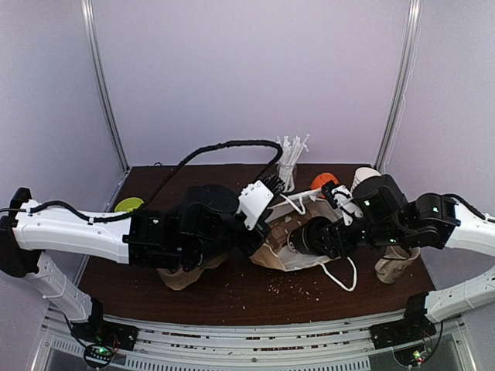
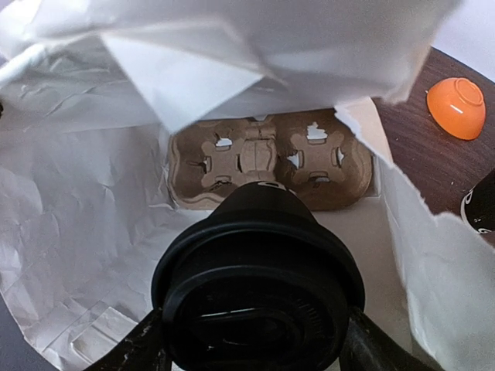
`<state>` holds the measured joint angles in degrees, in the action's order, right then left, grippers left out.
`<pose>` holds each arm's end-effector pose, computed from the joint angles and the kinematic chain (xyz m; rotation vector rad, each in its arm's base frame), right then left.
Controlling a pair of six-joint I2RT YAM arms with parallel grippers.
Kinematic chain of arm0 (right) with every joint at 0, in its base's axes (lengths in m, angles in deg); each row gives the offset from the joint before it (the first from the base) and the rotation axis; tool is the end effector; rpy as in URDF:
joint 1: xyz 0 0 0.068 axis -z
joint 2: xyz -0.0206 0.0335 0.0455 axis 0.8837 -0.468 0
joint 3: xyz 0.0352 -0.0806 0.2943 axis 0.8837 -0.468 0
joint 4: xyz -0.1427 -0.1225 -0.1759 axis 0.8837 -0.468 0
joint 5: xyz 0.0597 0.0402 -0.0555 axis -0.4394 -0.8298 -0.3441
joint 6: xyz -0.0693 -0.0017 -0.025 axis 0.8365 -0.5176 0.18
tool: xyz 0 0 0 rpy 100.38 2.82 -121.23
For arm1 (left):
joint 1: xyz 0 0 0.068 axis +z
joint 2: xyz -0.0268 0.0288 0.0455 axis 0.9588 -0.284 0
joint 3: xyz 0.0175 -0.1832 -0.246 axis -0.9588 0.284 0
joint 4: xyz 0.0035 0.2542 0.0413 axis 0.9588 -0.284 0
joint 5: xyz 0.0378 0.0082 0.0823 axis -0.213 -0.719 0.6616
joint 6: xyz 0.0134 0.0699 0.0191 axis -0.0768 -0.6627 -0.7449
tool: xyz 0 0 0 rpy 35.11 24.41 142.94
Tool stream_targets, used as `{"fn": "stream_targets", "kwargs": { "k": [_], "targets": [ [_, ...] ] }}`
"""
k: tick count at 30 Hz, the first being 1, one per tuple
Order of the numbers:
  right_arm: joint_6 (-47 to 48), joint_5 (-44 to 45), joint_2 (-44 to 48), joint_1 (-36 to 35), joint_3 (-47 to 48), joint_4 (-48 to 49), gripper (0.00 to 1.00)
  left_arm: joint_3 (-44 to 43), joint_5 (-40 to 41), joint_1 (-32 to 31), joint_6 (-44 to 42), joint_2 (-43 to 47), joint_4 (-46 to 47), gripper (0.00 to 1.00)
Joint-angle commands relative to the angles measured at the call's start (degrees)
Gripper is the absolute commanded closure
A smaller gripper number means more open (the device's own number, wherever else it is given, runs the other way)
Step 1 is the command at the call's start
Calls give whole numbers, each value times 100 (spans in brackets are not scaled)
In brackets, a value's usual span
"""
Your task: Pack the takeout coffee
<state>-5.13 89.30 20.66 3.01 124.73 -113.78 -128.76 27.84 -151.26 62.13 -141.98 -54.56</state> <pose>0.1198 0.1783 0.3316 -0.6178 2.2039 0.5696 0.1121 -0.3528 0.3556 0.7872 1.6911 -0.4090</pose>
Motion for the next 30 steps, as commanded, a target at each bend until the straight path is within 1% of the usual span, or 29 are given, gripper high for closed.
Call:
{"fn": "stream_targets", "kwargs": {
  "k": [1, 5, 11, 18, 26, 30],
  "targets": [
    [-143, 540, 140, -28, -112, 232, 31, 42, -63, -29, 180, 104, 358, 100],
    [-177, 839, 147, -25, 39, 360, 31, -82, -218, -29, 341, 151, 352, 100],
    [-144, 846, -61, -24, 297, 243, 31, -297, -492, -25, 580, 190, 327, 100],
    [-134, 1038, -148, -16, 310, 425, 31, -399, -698, -29, 828, 236, 328, 100],
    [-209, 1258, -610, 2, 572, 173, 31, -550, -842, -24, 1049, 263, 269, 100],
    [-242, 1338, -658, 64, 639, 63, 30, -503, -867, -28, 1146, 267, 274, 100]
  ]
}}
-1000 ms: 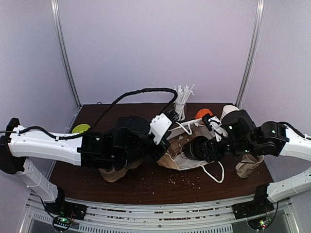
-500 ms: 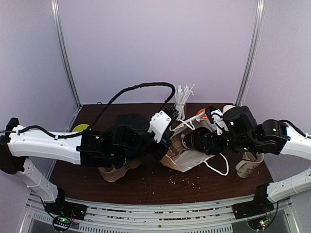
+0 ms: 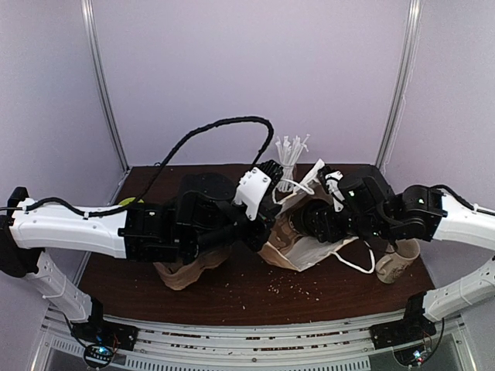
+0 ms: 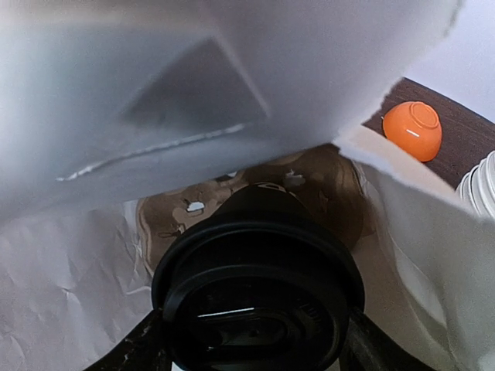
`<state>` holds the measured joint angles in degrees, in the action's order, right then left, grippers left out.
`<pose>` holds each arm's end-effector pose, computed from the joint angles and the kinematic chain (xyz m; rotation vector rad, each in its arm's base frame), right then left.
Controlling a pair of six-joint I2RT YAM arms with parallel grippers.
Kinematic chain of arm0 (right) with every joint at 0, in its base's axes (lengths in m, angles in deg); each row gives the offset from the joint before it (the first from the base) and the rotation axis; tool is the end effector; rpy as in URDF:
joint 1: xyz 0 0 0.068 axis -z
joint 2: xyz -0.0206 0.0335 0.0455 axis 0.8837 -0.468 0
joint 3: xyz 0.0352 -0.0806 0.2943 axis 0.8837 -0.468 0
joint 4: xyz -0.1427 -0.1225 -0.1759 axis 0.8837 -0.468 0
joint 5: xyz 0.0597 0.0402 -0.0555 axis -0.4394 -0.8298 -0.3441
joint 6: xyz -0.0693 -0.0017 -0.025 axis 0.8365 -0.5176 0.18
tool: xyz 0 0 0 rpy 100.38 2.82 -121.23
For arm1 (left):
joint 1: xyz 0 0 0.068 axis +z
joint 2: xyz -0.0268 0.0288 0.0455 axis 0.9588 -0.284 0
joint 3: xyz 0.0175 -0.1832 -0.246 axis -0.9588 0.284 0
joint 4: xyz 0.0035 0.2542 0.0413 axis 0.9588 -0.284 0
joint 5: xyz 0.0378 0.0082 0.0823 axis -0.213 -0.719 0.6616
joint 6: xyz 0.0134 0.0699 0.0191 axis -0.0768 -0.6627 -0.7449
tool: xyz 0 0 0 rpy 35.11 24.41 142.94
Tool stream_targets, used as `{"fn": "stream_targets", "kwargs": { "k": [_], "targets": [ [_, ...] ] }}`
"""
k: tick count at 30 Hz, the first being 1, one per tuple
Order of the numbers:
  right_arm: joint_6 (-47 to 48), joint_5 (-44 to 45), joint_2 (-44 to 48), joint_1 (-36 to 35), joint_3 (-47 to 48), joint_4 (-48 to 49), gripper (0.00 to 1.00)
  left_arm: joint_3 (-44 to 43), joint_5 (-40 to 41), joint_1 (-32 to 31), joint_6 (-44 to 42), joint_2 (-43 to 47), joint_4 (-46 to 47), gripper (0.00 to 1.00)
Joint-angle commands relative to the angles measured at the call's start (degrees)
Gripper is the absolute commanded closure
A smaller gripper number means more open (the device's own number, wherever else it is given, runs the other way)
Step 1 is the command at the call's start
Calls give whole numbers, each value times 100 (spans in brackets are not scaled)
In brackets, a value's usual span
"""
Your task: Pack the takeout coffee
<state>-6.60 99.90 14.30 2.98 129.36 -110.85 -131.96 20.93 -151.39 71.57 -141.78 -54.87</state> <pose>0.1444 0.1984 0.3439 -0.4647 2.1503 0.4225 0.1062 -0.3594 0.3756 0.7098 1.7315 -0.6639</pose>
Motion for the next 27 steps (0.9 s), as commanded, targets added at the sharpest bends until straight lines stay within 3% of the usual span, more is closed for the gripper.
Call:
{"fn": "stream_targets", "kwargs": {
  "k": [1, 14, 27],
  "targets": [
    [-86, 276, -22, 85, 179, -225, 30, -170, -191, -16, 212, 244, 318, 100],
    [-111, 375, -20, 351, 103, 45, 31, -45, -211, -14, 347, 260, 374, 100],
    [-50, -469, -415, 725, -37, 397, 31, 59, -286, -3, 666, 268, 641, 100]
  ]
}}
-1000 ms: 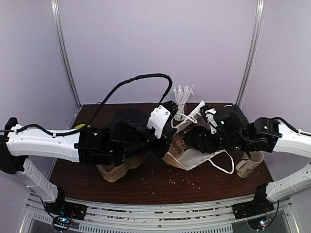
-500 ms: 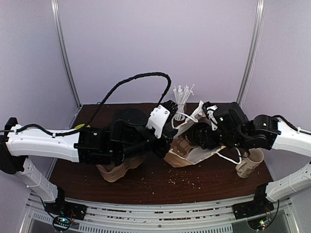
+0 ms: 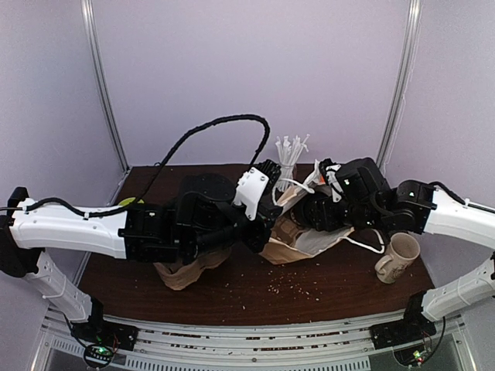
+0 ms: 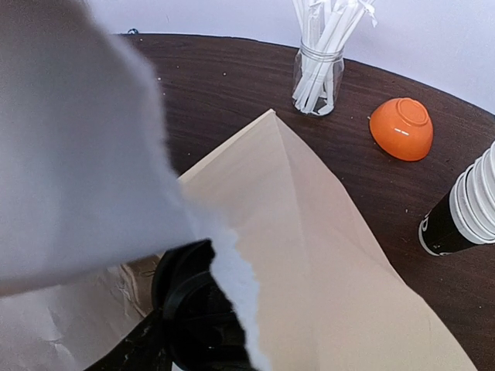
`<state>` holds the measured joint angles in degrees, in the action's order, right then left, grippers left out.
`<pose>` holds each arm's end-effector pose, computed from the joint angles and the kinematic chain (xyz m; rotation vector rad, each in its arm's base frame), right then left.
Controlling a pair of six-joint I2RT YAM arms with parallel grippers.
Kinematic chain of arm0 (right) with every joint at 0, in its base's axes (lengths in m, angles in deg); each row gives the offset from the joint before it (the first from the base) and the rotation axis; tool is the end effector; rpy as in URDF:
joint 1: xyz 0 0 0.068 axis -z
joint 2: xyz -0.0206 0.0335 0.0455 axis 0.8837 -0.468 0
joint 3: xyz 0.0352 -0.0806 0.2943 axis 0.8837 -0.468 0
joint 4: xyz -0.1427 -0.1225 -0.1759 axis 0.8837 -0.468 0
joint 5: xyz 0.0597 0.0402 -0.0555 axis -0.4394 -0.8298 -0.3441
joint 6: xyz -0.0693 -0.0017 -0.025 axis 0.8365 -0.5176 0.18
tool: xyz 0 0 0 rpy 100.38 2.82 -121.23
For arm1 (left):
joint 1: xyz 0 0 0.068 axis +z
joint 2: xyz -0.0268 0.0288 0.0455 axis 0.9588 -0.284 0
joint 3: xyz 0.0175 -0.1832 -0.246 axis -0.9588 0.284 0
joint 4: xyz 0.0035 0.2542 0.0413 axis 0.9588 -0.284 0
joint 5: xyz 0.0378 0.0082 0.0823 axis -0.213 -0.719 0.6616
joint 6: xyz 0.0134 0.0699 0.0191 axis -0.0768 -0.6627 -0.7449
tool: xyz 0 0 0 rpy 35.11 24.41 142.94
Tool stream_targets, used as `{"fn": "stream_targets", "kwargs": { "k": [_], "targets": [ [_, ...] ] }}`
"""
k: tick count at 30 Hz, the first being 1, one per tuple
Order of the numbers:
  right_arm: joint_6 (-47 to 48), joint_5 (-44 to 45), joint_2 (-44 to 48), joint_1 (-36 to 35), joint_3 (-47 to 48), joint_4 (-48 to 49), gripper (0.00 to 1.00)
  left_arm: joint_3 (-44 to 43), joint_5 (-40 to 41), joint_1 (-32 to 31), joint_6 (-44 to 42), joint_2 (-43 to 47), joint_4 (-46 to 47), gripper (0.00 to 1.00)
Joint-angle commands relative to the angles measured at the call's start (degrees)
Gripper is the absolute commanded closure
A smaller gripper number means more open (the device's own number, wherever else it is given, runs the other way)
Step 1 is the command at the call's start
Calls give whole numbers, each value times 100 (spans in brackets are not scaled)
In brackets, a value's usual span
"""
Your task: Pack the takeout coffee
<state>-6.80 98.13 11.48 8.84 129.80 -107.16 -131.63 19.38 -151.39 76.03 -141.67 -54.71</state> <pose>0.1728 0.1974 0.3416 -0.3598 2.1549 0.4126 0.1047 -0.3598 0.3743 0.6667 1.7674 -0.7388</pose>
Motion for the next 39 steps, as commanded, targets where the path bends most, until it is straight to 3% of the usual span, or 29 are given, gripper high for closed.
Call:
{"fn": "stream_targets", "kwargs": {
  "k": [1, 19, 29, 39],
  "targets": [
    [-29, -368, -154, 174, -59, 17, 31, 15, -172, 5, 302, 249, 658, 100],
    [693, -1715, -1228, 666, 1654, -2049, 30, 120, -1418, 883, 2644, 241, 297, 100],
    [902, -1966, -1901, 822, 2064, -2230, 30, 36, -1744, 1166, 2847, 27, -2, 100],
    [954, -2138, -2144, 951, 1903, -2098, 29, -180, -1844, 1302, 2731, -245, -249, 100]
  ]
}}
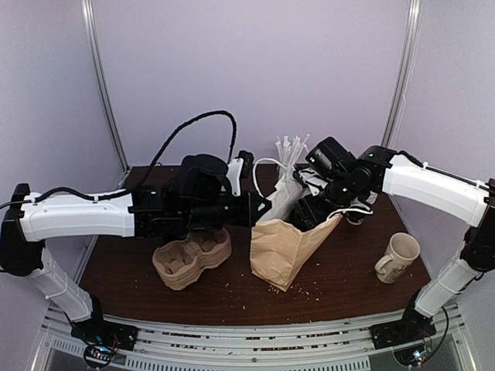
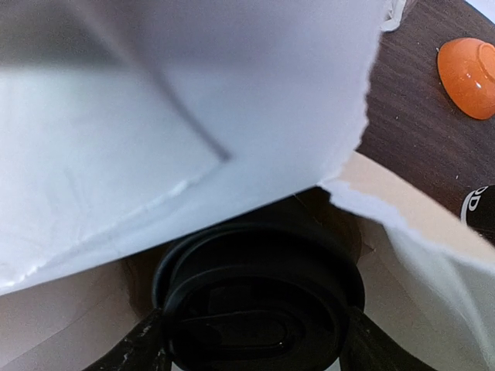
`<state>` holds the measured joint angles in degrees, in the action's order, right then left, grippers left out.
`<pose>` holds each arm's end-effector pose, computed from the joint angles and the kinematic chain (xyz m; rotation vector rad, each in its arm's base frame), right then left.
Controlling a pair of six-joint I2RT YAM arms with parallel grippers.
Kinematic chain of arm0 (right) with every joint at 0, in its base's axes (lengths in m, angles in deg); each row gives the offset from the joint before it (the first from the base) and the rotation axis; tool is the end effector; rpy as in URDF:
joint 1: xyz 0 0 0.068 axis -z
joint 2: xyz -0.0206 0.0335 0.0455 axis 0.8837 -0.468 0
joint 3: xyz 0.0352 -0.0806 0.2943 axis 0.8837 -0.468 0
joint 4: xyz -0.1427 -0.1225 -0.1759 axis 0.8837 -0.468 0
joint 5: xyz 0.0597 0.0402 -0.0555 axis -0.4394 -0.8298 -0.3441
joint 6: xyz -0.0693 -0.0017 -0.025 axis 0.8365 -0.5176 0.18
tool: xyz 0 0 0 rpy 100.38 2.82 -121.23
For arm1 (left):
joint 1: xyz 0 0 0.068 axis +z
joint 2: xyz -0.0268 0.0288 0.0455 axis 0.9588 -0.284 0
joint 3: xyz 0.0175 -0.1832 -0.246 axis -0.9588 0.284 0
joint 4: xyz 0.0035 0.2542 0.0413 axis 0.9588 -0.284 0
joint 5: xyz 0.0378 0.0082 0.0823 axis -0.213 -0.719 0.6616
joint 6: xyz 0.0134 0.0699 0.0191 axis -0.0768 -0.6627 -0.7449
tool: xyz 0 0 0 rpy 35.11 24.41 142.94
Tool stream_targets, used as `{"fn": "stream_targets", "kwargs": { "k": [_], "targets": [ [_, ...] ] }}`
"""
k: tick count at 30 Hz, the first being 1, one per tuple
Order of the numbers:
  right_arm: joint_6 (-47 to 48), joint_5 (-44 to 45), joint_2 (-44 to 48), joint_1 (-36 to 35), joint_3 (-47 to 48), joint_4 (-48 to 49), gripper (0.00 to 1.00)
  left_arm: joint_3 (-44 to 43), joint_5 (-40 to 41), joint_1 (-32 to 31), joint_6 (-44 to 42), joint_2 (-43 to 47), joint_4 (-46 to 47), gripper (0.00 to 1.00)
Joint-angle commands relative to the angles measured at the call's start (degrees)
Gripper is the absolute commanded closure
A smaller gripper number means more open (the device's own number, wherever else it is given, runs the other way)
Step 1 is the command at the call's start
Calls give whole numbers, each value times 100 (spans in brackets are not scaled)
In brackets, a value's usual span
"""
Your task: Pack the takeout coffee
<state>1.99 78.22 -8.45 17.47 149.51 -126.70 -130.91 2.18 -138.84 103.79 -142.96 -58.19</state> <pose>0.2362 0.2341 0.3278 -0.6551 2.5118 0.4186 0.1676 -0.3427 0.3522 0.2711 2.0990 -1.0825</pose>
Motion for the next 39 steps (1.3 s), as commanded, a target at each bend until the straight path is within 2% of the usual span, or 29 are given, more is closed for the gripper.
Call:
{"fn": "stream_targets", "kwargs": {
  "k": [1, 39],
  "targets": [
    [84, -162, -173, 95, -88, -119, 30, -264, -134, 50, -52, -139, 85, 100],
    [295, -362, -915, 278, -1112, 387, 28, -357, -340, 180, -135, -385, -146, 100]
  ]
}}
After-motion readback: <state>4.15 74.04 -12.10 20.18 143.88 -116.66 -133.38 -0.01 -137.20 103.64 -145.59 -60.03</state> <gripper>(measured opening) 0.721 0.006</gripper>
